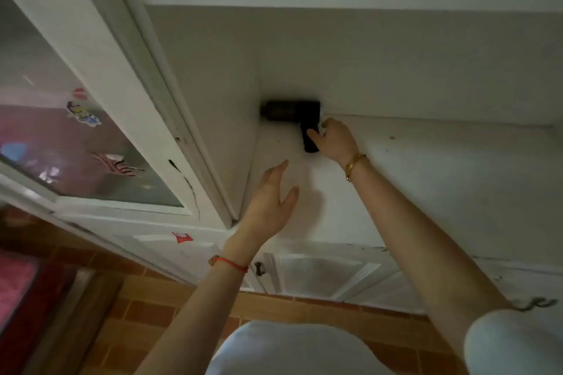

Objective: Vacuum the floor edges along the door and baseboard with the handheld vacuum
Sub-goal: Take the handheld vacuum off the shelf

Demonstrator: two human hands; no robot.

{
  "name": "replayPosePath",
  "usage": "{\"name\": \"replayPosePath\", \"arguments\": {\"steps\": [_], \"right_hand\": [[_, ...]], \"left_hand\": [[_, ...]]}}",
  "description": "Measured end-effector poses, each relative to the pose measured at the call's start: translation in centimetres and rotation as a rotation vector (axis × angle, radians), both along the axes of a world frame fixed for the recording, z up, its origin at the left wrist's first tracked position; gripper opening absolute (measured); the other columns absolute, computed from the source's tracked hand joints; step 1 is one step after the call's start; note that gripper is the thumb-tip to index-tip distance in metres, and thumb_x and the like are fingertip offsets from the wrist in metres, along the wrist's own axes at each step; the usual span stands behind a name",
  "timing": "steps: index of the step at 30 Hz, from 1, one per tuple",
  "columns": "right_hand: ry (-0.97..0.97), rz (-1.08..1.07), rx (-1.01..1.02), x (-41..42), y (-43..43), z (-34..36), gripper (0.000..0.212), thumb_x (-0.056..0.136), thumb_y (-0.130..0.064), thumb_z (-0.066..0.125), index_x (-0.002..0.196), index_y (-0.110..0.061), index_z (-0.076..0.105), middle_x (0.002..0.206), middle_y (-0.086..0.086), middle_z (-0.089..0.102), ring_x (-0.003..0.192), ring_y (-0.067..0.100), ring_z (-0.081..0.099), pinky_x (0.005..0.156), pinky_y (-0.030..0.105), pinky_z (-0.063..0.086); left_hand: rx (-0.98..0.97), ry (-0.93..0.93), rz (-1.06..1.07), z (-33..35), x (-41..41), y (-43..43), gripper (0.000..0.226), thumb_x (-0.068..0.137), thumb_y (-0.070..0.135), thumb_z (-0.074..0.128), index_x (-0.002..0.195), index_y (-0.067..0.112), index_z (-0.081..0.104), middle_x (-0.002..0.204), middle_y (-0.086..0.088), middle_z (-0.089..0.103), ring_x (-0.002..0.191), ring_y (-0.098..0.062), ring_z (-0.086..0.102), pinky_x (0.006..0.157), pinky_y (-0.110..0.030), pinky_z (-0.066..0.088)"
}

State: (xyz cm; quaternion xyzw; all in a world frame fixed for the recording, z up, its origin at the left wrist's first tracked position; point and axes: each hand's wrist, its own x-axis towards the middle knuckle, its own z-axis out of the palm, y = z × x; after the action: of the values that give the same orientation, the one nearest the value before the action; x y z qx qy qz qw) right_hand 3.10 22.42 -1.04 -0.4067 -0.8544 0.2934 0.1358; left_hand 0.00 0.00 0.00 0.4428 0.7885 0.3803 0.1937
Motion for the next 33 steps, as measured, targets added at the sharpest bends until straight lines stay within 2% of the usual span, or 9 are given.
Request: {"name": "replayPosePath", "arguments": {"steps": [2,4,10,13,16,21,25,28,33], "right_hand": [[-0.024,0.007,-0.049,-0.9,0.3,0.1,0.033,0.095,-0.043,0.053,0.082,-0.013,0.052,0.091,0.015,0.055,0.086,0.028,0.055,0.060,0.031,0.040],[-0.023,-0.006,-0.111,-1.9,0.4,-0.2,0.037,0.094,-0.042,0.055,0.071,-0.014,0.048,0.080,0.011,0.055,0.075,0.025,0.055,0.049,0.028,0.033],[0.019,-0.033,-0.171,-3.4,1.0,-1.3,0.034,0.092,-0.039,0.058,0.096,-0.005,0.062,0.095,0.015,0.059,0.082,0.026,0.058,0.062,0.029,0.043],[0.088,-0.079,-0.176,-3.3,1.2,-1.5,0.036,0.090,-0.038,0.061,0.067,-0.014,0.048,0.074,0.005,0.054,0.065,0.019,0.053,0.047,0.025,0.034],[0.158,-0.126,-0.178,-2.3,1.2,-1.4,0.040,0.088,-0.036,0.065,0.060,-0.017,0.042,0.065,0.002,0.051,0.058,0.016,0.049,0.048,0.026,0.036],[0.280,-0.161,-0.170,1.1,0.3,-0.6,0.031,0.083,-0.042,0.071,0.079,-0.017,0.053,0.072,-0.007,0.055,0.061,0.002,0.052,0.047,0.019,0.036],[0.383,-0.206,-0.133,4.8,-2.4,1.2,0.028,0.080,-0.044,0.072,0.085,-0.023,0.054,0.074,-0.014,0.060,0.062,-0.002,0.059,0.050,0.016,0.046],[0.508,-0.233,-0.118,8.1,-5.4,2.3,0.024,0.079,-0.040,0.074,0.076,-0.035,0.051,0.069,-0.020,0.058,0.057,-0.009,0.062,0.042,0.007,0.042],[0.474,-0.342,-0.111,13.3,-9.8,2.2,0.031,0.079,-0.043,0.072,0.099,-0.028,0.054,0.086,-0.019,0.059,0.066,-0.003,0.064,0.048,0.009,0.044]], "left_hand": [[0.007,-0.018,0.028,0.0,-0.2,0.4,0.058,0.099,0.021,0.055,0.151,0.008,0.033,0.151,-0.010,0.041,0.136,-0.023,0.044,0.108,-0.024,0.032],[-0.015,-0.024,0.042,-0.2,-0.1,0.6,0.057,0.099,0.021,0.055,0.151,0.009,0.034,0.151,-0.009,0.041,0.136,-0.023,0.044,0.108,-0.026,0.034],[-0.028,-0.065,0.085,-1.0,-0.4,1.0,0.058,0.099,0.025,0.054,0.152,0.012,0.032,0.153,-0.007,0.038,0.136,-0.021,0.044,0.111,-0.032,0.037],[-0.015,-0.098,0.115,-1.2,-0.5,1.3,0.059,0.099,0.023,0.056,0.152,0.011,0.033,0.152,-0.007,0.040,0.132,-0.022,0.048,0.105,-0.027,0.039],[0.014,-0.171,0.147,-1.2,-0.8,1.6,0.057,0.099,0.023,0.056,0.151,0.012,0.035,0.150,-0.007,0.043,0.125,-0.020,0.053,0.097,-0.024,0.041],[0.092,-0.381,0.234,-0.7,-1.9,2.9,0.053,0.097,0.034,0.057,0.146,0.019,0.042,0.141,0.000,0.053,0.114,-0.015,0.058,0.084,-0.018,0.047],[0.211,-0.793,0.255,0.6,-2.1,4.4,0.065,0.093,0.039,0.064,0.147,0.012,0.041,0.135,-0.003,0.057,0.111,-0.017,0.065,0.093,-0.031,0.054],[0.246,-0.920,0.204,1.8,-1.6,5.4,0.072,0.088,0.046,0.067,0.147,0.014,0.040,0.134,0.000,0.055,0.112,-0.012,0.062,0.088,-0.025,0.052],[0.295,-1.080,0.097,3.0,0.7,6.2,0.055,0.090,0.040,0.068,0.137,0.017,0.050,0.134,-0.003,0.060,0.120,-0.019,0.060,0.104,-0.034,0.049]]}}
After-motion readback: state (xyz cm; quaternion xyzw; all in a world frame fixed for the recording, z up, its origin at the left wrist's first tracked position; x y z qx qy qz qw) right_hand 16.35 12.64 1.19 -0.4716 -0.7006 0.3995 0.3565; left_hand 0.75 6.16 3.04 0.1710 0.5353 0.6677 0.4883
